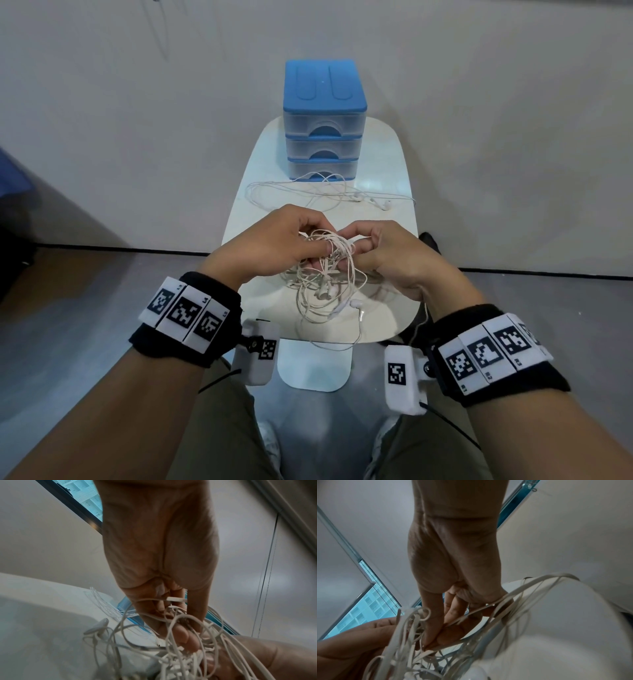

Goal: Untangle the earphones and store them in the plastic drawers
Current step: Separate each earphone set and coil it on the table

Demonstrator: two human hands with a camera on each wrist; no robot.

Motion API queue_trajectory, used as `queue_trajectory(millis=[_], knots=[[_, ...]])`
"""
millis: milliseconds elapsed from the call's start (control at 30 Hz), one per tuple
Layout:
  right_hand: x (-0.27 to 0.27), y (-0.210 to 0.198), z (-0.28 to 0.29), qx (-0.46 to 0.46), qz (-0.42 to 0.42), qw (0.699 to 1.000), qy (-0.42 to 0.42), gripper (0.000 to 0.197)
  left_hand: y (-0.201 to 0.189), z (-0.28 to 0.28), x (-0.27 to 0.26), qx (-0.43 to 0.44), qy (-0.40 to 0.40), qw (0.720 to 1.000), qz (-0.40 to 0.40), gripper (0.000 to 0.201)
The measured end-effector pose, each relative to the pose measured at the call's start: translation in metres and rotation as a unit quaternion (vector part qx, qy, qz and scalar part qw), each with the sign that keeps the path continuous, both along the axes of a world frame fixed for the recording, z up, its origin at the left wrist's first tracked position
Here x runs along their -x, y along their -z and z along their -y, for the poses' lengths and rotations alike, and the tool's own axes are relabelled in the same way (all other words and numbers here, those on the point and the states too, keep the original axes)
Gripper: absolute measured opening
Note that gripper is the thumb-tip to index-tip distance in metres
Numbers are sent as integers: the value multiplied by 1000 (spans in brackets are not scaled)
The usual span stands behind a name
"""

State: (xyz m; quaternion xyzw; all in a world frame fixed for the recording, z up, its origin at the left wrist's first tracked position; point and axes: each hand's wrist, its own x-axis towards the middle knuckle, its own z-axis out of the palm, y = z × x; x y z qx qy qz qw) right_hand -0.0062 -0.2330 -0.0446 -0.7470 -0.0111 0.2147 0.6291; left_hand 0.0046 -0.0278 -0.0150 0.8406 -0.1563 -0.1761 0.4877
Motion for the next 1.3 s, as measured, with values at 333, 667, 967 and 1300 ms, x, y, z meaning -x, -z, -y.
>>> queue_trajectory(millis=[333, 667, 967, 1300], knots=[[-2, 2, 2, 93, 77, 993, 16, 35, 4, 1, -1, 0, -10, 1000, -9, 6], [18, -25, 6, 158, 277, 944, 86, 10, 13, 1, -8, -20, -44, 999, 3, 2], [38, -9, -36, 449, 220, 850, -165, 23, 18, 6, -15, -9, -65, 998, -20, 5], [37, -47, -25, 119, 202, 963, -132, 13, 17, -3, -16, 1, -50, 999, -2, 13]])
